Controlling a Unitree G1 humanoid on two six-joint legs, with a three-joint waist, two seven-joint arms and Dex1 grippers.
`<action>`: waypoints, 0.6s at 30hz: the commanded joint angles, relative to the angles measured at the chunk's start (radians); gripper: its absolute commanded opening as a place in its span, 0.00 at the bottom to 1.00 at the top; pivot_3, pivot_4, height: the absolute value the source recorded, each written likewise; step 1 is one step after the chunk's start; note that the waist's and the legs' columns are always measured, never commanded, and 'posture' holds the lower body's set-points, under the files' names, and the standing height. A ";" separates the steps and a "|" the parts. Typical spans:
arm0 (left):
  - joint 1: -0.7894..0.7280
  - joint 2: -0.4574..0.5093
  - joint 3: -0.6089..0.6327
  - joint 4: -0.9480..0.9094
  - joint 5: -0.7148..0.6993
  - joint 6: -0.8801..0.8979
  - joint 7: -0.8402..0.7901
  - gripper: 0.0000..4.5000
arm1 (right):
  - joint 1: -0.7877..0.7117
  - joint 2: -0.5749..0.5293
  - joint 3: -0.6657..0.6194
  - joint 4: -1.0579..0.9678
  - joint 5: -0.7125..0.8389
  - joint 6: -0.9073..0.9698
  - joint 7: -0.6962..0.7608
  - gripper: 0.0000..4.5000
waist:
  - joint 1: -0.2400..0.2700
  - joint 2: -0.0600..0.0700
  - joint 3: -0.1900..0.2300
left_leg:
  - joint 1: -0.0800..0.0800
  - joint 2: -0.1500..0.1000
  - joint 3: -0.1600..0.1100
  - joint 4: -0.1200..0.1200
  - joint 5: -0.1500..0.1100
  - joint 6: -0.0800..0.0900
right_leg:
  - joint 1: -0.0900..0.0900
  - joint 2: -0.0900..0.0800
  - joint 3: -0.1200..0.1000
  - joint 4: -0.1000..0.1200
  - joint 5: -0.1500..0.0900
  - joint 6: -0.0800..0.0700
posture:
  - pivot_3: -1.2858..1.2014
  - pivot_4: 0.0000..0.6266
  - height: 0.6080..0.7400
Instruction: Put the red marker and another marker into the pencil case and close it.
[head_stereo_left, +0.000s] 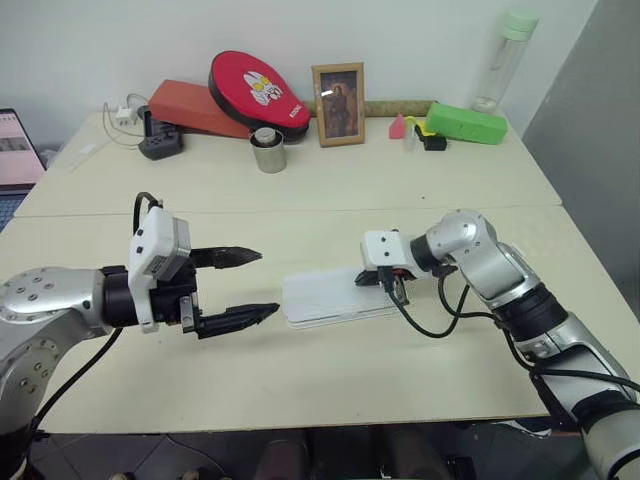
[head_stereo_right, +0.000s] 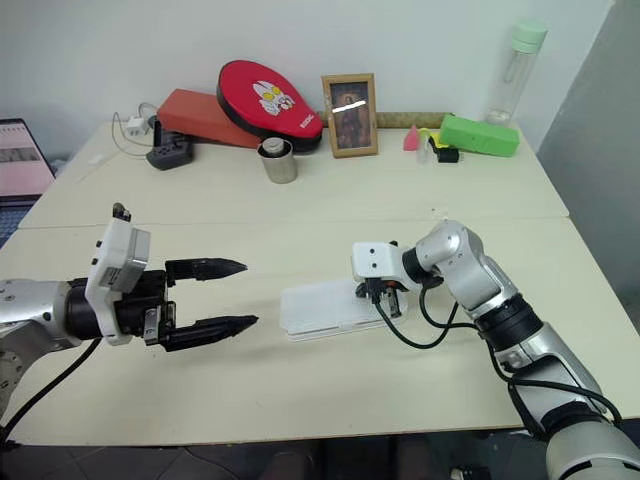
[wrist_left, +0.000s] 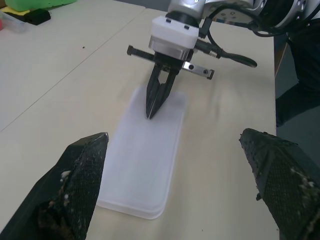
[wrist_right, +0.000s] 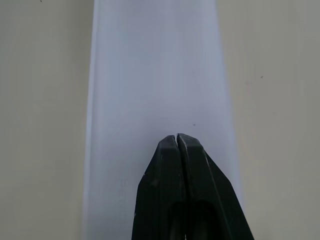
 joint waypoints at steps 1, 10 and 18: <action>-0.037 0.022 -0.018 0.009 0.013 -0.018 -0.010 1.00 | 0.037 -0.006 0.047 0.086 -0.051 0.006 -0.026 0.00 | -0.001 -0.001 -0.001 | 0.002 0.000 0.000 0.000 0.000 0.000 | 0.001 0.000 0.000 0.000 0.000 0.000 | 0.52 0.24 1.00; -0.095 -0.049 -0.041 0.087 0.041 -0.014 0.117 1.00 | 0.085 -0.003 -0.147 -0.090 0.157 0.141 -0.030 0.00 | 0.001 -0.001 -0.001 | 0.013 0.000 -0.001 -0.001 0.000 0.000 | 0.012 0.000 0.000 -0.001 -0.001 0.000 | 0.52 0.24 1.00; -0.051 -0.116 -0.033 0.220 0.224 -0.105 0.261 1.00 | 0.141 -0.022 -0.513 -0.185 0.371 0.288 -0.245 0.00 | 0.000 -0.001 0.000 | 0.003 0.000 0.000 -0.002 0.000 0.000 | 0.002 0.000 0.001 0.000 0.000 0.000 | 0.52 0.24 1.00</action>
